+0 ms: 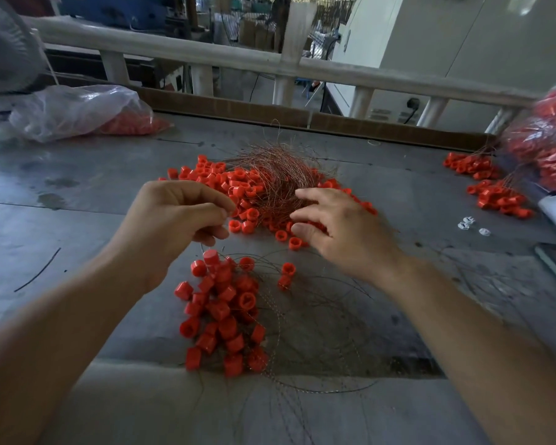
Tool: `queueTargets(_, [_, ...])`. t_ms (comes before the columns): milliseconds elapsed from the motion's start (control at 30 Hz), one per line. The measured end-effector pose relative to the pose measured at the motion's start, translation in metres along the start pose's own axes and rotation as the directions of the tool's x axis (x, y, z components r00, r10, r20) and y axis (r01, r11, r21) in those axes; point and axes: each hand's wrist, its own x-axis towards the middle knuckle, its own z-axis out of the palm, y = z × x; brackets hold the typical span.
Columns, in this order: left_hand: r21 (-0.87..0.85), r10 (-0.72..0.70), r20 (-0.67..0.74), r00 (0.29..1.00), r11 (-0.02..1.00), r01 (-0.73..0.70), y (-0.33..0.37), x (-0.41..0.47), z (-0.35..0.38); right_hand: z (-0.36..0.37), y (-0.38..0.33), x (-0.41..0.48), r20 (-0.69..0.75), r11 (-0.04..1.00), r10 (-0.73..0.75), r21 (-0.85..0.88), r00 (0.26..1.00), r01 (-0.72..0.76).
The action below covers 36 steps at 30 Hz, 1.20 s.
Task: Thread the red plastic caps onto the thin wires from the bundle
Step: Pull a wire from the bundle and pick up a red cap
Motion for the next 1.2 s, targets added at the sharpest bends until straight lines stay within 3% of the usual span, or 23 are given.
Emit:
queueTargets(167, [-0.053,0.017,0.013,1.000,0.998,-0.016,0.003,-0.003,0.002,0.013,0.005,0.002,0.185,0.993,0.047,-0.117,0.982,-0.025])
queueTargets(500, [0.059,0.078,0.027,0.997,0.995,-0.079,0.001,-0.004,0.002,0.005,-0.001,-0.003,-0.158,0.999,-0.037,0.012,0.987,0.039])
queueTargets(667, [0.095,0.124,0.050,0.991,0.987,-0.129,0.001,-0.008,0.007,0.002,-0.004,-0.005,-0.208,0.997,-0.065,0.036,0.976,0.074])
queueTargets(833, [0.066,0.146,0.090,0.985,0.986,-0.152,-0.004,-0.008,0.011,0.002,-0.011,-0.008,-0.214,0.983,-0.184,-0.041,0.959,0.179])
queueTargets(1200, [0.383,0.323,0.091,0.942,0.862,-0.332,-0.008,-0.003,0.023,0.000,-0.016,-0.010,-0.156,0.957,-0.282,-0.113,0.947,0.266])
